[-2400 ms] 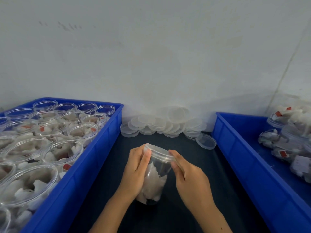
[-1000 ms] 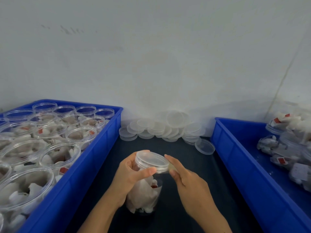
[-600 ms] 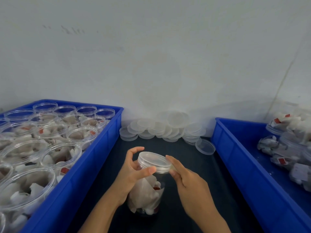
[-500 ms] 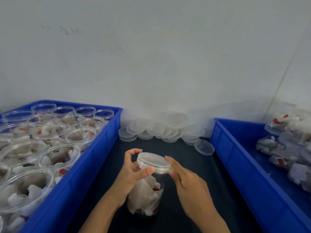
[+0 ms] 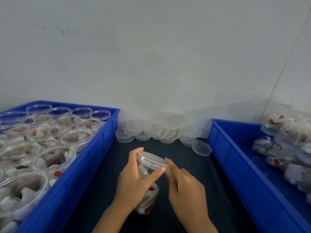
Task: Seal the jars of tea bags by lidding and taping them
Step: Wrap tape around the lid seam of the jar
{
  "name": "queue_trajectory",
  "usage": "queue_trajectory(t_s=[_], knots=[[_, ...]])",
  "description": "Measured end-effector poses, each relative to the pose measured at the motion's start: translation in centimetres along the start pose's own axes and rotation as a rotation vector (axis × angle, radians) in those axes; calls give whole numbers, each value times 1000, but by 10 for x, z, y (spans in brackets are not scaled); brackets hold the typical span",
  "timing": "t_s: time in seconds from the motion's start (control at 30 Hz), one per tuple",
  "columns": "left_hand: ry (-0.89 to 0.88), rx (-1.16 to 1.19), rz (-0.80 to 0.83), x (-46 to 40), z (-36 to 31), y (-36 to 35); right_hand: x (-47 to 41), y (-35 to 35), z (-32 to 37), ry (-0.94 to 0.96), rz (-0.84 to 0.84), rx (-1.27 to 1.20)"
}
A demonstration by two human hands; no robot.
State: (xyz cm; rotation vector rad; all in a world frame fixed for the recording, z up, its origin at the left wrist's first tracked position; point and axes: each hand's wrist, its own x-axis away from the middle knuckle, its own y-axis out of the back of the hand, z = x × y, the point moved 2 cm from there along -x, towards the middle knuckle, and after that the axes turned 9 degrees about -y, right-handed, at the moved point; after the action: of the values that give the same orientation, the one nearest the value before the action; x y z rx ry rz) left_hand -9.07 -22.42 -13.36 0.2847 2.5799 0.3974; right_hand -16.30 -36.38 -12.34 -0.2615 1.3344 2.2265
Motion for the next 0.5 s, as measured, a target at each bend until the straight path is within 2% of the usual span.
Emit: queue_trajectory(t_s=[0.17,0.23,0.4,0.5], knots=[[70,109,-79,-3,0,2,-1,-5,5,-15,68,22],[63,110,-92,-3,-1,4,-1,-5,3,-27,86,-45],[65,179,-119,-1,1,7,-6,-7,-6,-402,384,-453],[59,191,-105,-1,2,8,-6,-5,-6,-436,465,-549]])
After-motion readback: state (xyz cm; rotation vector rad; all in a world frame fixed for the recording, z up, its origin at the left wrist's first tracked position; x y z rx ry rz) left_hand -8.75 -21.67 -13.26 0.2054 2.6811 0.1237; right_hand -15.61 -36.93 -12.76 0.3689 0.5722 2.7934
